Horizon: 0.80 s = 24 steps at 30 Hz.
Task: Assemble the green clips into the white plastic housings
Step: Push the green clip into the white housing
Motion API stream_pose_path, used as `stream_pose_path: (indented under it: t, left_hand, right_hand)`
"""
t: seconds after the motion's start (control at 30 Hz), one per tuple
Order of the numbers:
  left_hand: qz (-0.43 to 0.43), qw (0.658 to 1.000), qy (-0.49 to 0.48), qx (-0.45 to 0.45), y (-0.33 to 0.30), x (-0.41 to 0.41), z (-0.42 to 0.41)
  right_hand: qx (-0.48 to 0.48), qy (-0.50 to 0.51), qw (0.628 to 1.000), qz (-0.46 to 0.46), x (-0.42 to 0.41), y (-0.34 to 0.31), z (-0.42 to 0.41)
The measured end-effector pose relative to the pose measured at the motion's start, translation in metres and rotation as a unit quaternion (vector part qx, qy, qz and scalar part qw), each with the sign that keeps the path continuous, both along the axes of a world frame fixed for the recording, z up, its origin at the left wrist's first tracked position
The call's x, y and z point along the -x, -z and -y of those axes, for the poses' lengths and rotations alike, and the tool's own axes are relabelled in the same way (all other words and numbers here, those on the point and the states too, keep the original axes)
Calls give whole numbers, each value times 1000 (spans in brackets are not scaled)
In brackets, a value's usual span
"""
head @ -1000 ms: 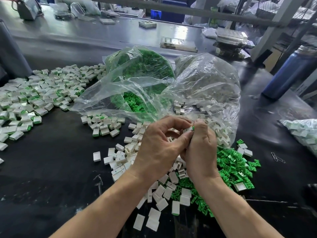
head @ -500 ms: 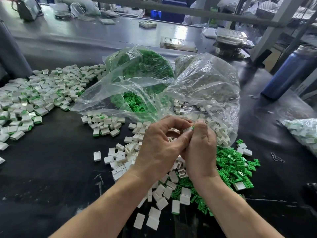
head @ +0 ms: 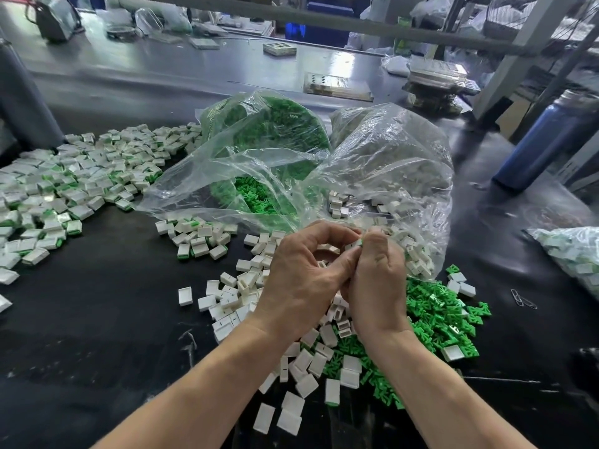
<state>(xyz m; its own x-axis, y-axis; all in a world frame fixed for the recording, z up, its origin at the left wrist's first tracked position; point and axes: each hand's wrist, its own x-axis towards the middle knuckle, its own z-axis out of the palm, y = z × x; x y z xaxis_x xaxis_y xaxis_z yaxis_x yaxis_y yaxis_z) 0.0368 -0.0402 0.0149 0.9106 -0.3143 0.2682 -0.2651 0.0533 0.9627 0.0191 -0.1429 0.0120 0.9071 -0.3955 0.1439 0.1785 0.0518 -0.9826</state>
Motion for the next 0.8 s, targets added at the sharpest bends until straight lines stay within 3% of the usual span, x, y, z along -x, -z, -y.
stream_pose_path:
  t: [0.23,0.47,0.8]
  left_hand:
    - [-16,1000,5,1,0,-6,-2]
    - [23,996,-69,-46,2,-18,-21]
    - [1,998,-34,-59,2,-22,-29]
  right_hand:
    - [-15,-32,999,-18,1,-5,4]
    - [99,-57,993,20,3,-4,30]
    - [219,-48,974,20,-1,4,30]
